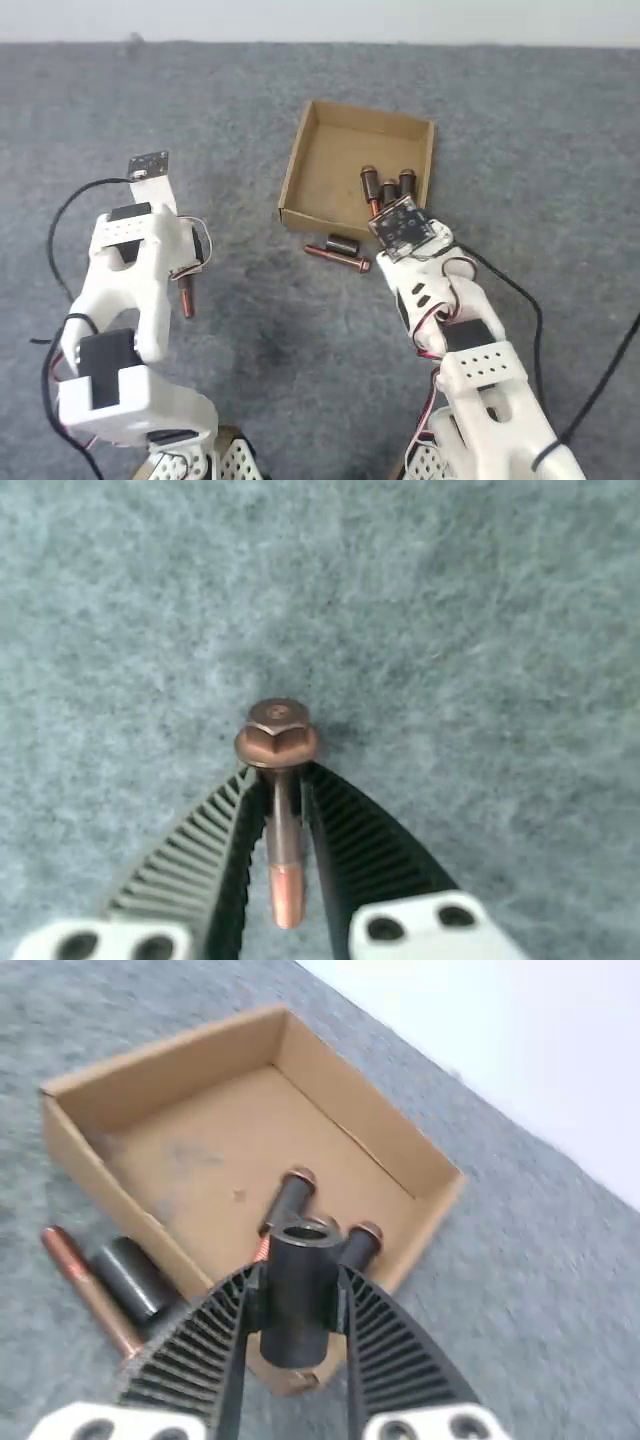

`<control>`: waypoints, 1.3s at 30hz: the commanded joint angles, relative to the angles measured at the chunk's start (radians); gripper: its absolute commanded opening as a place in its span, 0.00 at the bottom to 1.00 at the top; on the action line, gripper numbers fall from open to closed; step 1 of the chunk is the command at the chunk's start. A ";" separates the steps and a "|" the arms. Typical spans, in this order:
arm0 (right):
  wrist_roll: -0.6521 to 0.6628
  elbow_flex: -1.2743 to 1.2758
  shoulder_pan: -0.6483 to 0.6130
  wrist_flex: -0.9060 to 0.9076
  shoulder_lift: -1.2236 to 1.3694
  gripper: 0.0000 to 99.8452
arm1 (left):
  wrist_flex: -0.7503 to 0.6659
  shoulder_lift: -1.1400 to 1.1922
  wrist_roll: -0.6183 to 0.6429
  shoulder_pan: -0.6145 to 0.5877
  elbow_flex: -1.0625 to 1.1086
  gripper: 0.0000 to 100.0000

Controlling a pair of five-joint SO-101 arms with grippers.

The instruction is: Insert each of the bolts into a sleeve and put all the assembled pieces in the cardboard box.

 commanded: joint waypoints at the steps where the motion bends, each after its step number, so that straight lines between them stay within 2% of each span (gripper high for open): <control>1: 0.006 -0.011 -0.044 -0.027 -0.022 0.01 | -0.026 -0.075 -0.020 -0.005 -0.008 0.01; 5: -0.028 -0.009 -0.073 -0.028 -0.022 0.01 | -0.026 -0.075 -0.020 -0.005 -0.007 0.01; 10: -0.325 -0.011 -0.074 -0.045 -0.022 0.01 | -0.026 -0.075 -0.020 -0.005 -0.005 0.01; 12: -0.390 -0.008 -0.074 -0.091 -0.022 0.01 | -0.026 -0.075 -0.020 -0.005 -0.005 0.01; 21: -0.405 -0.009 -0.097 -0.217 0.053 0.01 | -0.026 -0.075 -0.020 -0.005 -0.005 0.01; 25: -0.405 -0.018 -0.107 -0.398 0.248 0.01 | -0.026 -0.075 -0.020 -0.005 -0.005 0.01; 32: -0.404 -0.051 -0.117 -0.912 0.631 0.01 | -0.026 -0.075 -0.020 -0.005 -0.005 0.01; 39: -0.399 -0.204 -0.122 -1.198 0.980 0.01 | -0.026 -0.074 -0.020 -0.005 -0.004 0.01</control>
